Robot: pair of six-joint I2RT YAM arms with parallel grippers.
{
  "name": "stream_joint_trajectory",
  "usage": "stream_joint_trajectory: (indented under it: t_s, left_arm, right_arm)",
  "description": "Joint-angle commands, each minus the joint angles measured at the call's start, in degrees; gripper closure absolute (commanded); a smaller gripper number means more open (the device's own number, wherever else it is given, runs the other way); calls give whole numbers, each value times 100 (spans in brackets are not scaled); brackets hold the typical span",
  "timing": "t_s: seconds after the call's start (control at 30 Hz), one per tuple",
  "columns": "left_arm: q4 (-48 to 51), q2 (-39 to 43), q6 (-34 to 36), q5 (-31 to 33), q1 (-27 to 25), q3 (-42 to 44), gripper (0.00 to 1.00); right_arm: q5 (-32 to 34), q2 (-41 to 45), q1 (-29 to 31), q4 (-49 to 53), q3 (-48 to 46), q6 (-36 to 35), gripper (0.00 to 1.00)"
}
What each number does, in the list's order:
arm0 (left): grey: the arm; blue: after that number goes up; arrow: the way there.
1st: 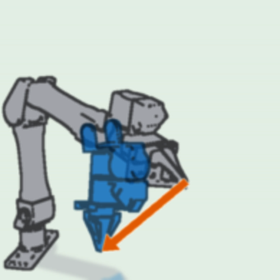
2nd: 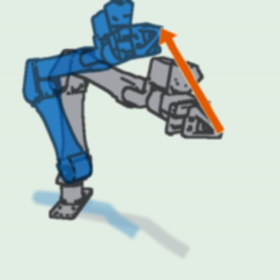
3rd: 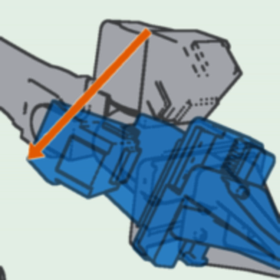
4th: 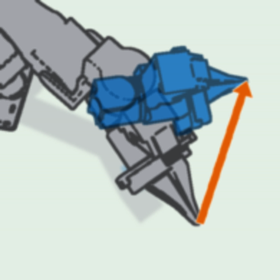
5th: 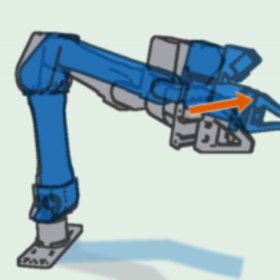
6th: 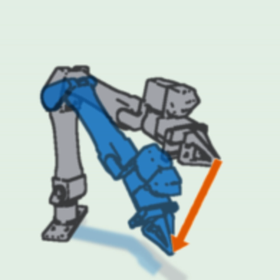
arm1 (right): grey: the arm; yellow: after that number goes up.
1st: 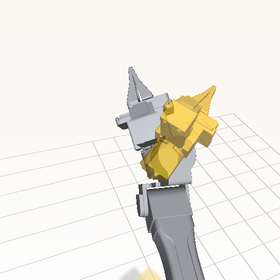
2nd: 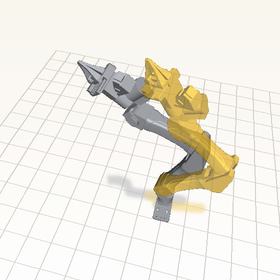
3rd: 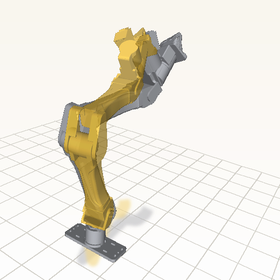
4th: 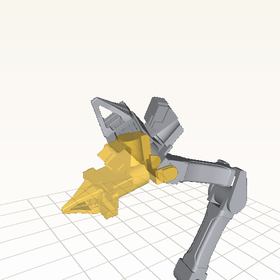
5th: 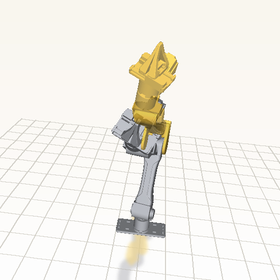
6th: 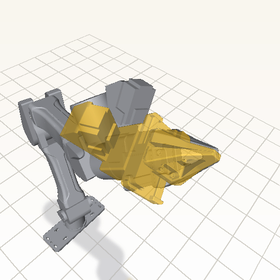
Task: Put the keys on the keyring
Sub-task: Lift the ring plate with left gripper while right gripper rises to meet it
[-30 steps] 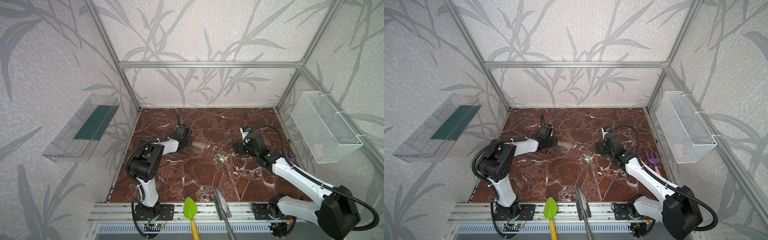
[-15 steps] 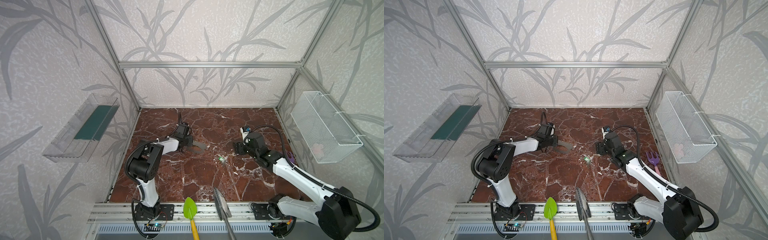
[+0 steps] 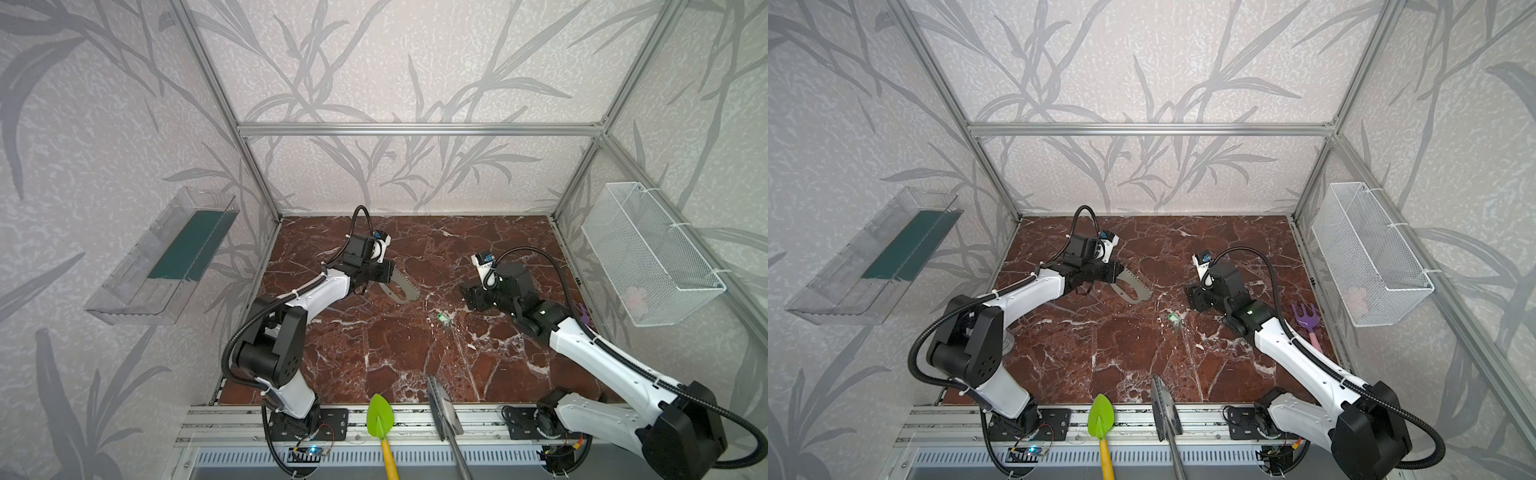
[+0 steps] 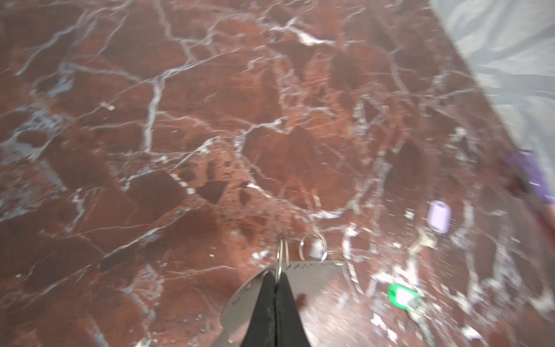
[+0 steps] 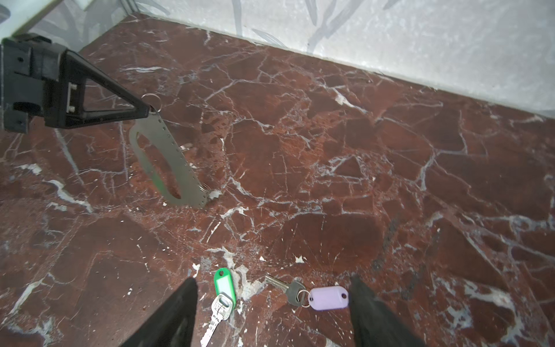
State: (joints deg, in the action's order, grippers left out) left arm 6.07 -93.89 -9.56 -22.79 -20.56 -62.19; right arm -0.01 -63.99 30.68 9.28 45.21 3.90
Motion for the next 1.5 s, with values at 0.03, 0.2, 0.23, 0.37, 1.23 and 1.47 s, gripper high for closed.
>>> stream_joint_trajectory:
  t_s: [0.03,0.2,0.23,0.37,1.23,1.47]
  left_arm:
    - [133,601,227,-899,-26,-179,100]
    - [296,1202,455,-1558,-70,-179,100]
    - [348,1319,509,-1674,-95,-179,100]
    - [664,1652,808,-2126,-212,-230,100]
    - [2186,2237,2209,-2180,-1433,-728,100]
    - [2284,2346,2279,-2152,-1525,-757,100]
  right_arm:
    - [-830,222,172,-97,336,-518,24]
    - [-1800,432,315,-359,400,-830,24]
    - [-1945,455,320,-419,403,-865,24]
    - [-2406,501,343,-534,490,-1010,25]
    - [-3956,344,371,-509,814,-1500,60]
    - [-4098,186,370,-428,862,-1545,68]
